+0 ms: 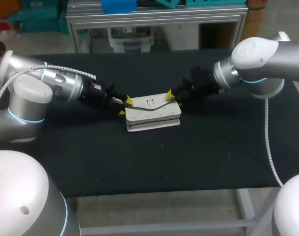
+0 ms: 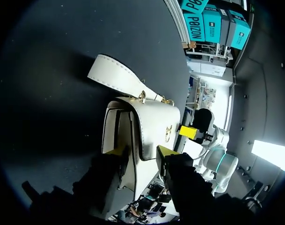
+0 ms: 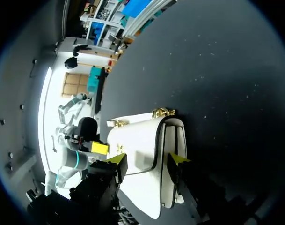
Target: Pick up the bag, open it, inspect its contents, close it, and place it on the opposite side
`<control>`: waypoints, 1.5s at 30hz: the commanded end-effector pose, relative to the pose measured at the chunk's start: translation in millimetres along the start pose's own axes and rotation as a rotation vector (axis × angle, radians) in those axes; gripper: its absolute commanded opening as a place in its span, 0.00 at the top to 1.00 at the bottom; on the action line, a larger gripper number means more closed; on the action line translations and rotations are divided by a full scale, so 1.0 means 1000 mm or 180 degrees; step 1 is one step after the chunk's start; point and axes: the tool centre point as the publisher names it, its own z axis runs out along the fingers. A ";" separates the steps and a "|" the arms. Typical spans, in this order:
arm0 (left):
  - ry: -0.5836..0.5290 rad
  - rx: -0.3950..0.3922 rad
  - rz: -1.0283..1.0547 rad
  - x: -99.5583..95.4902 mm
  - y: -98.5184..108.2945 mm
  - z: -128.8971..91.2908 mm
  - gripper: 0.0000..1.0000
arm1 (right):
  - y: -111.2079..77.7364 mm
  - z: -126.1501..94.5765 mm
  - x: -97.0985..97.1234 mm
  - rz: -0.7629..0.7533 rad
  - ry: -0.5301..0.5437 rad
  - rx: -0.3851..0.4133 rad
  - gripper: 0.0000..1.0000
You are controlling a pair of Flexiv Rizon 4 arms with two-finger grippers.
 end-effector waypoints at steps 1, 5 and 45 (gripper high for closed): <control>0.0010 0.0004 0.0016 0.000 0.004 0.000 0.95 | 0.001 0.002 0.000 -0.0015 0.0006 -0.0016 0.60; -0.0006 -0.0040 0.0035 0.001 0.006 0.006 1.00 | 0.003 0.004 0.008 -0.0095 0.0022 -0.0007 1.00; -0.0223 0.0088 0.0081 0.003 0.024 -0.004 0.55 | -0.023 -0.018 0.021 -0.0385 -0.0135 -0.0007 0.00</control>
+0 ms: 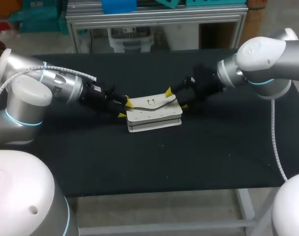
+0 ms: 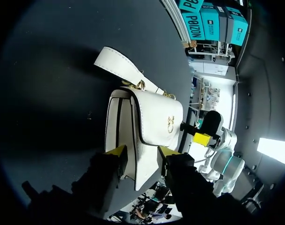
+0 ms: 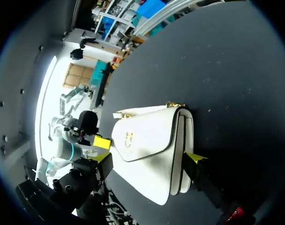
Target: Pick up the bag, open it, inspect its contents, close it, and place it on the opposite side
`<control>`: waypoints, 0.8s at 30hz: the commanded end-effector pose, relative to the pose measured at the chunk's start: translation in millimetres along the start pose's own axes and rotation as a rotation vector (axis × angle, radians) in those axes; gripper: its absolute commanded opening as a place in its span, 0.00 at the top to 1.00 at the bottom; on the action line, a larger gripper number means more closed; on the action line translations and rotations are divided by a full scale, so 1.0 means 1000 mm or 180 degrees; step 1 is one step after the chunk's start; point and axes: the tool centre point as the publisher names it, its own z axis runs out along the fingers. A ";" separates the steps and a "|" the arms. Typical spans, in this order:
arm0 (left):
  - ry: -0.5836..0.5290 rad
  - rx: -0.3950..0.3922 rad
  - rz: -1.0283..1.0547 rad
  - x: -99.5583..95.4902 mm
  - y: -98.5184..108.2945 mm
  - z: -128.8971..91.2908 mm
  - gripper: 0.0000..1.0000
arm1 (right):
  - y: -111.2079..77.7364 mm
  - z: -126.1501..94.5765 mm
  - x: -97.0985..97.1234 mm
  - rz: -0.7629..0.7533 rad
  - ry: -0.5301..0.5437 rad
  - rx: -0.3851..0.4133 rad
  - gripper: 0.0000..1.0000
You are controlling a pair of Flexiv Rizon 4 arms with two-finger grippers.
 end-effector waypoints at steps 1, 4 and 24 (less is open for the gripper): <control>-0.0068 0.0000 0.0014 0.002 0.006 0.002 0.56 | -0.004 0.000 0.006 -0.0005 -0.0043 0.0006 0.01; -0.0148 0.0009 0.0034 0.001 0.009 0.003 0.53 | -0.008 0.000 0.007 -0.0027 -0.0060 0.0036 0.09; -0.0488 0.0444 -0.0268 -0.014 0.008 -0.033 0.00 | -0.024 0.011 -0.006 0.0062 -0.0118 0.0214 0.86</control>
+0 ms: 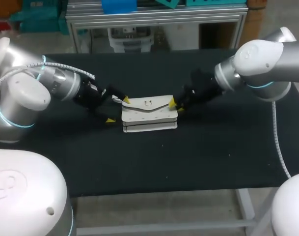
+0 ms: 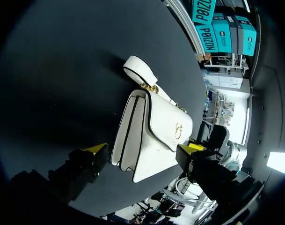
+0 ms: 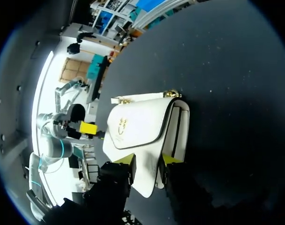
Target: Pick up the bag, open it, inspect its contents, close it, and place it on the opposite side
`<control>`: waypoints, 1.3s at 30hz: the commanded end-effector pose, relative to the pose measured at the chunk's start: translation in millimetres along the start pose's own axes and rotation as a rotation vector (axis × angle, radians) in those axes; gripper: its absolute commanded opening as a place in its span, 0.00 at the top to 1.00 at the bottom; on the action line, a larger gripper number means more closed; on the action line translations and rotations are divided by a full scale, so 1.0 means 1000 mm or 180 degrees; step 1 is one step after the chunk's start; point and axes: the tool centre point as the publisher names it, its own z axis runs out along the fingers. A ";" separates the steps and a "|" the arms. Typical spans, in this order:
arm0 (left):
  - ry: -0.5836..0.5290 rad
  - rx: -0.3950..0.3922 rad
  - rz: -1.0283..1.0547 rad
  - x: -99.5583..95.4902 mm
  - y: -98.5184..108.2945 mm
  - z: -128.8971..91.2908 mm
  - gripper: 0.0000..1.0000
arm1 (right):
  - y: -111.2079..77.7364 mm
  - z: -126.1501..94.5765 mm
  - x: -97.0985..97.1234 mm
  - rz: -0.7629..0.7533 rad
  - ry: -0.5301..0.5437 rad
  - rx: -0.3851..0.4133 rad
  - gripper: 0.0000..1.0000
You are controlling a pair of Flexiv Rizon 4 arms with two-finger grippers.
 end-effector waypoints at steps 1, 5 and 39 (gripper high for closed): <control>-0.0005 0.0061 -0.0037 -0.004 0.003 -0.005 0.00 | 0.003 0.006 -0.005 0.0089 0.0004 0.0079 0.94; -0.0011 0.0096 -0.0068 -0.007 0.004 -0.008 0.00 | 0.002 0.010 -0.009 0.0286 0.0021 0.0063 0.76; -0.0634 0.0173 0.0217 -0.014 -0.022 -0.036 0.00 | 0.021 -0.044 -0.060 0.0134 -0.0155 0.0042 1.00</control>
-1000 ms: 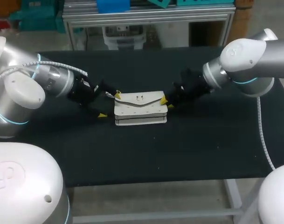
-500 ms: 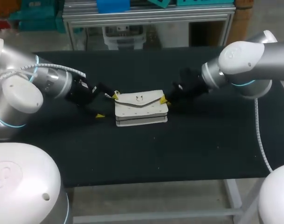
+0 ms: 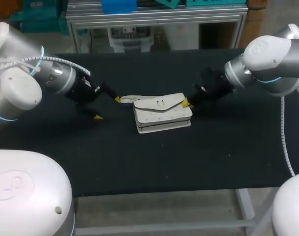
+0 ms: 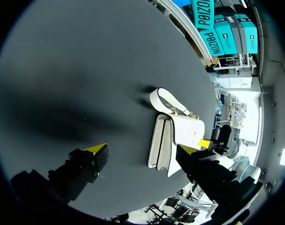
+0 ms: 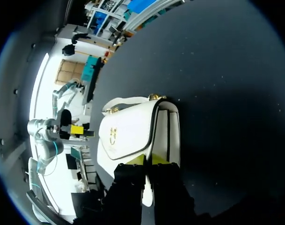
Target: Pick up the bag, open it, inspect its contents, close it, and place it on the opposite side
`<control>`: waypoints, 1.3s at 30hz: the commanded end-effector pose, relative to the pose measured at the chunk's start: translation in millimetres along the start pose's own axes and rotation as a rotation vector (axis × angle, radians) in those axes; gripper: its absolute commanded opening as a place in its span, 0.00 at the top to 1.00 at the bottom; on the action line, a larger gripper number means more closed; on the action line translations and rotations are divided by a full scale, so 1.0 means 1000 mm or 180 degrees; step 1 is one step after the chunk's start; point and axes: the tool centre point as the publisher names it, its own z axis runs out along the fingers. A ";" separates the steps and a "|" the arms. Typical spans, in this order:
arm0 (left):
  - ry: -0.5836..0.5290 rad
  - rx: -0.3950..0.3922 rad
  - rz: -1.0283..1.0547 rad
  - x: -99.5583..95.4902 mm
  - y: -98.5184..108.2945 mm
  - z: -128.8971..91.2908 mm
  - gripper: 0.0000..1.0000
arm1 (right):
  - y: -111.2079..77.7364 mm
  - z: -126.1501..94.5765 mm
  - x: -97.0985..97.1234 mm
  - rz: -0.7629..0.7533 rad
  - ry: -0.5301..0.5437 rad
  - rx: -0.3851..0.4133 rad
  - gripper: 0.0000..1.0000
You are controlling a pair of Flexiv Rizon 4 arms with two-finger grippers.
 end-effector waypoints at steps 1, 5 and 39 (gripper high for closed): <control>-0.0192 -0.0116 0.0080 0.001 -0.010 -0.004 0.00 | 0.007 -0.019 -0.018 0.0057 -0.0041 0.0002 1.00; -0.0494 -0.0137 0.0267 -0.003 -0.013 -0.008 0.00 | 0.009 -0.040 -0.025 0.0050 -0.0147 -0.0070 1.00; -0.1252 0.0165 0.0640 -0.011 -0.050 -0.046 0.00 | 0.051 -0.125 -0.088 0.0024 -0.0593 -0.0482 1.00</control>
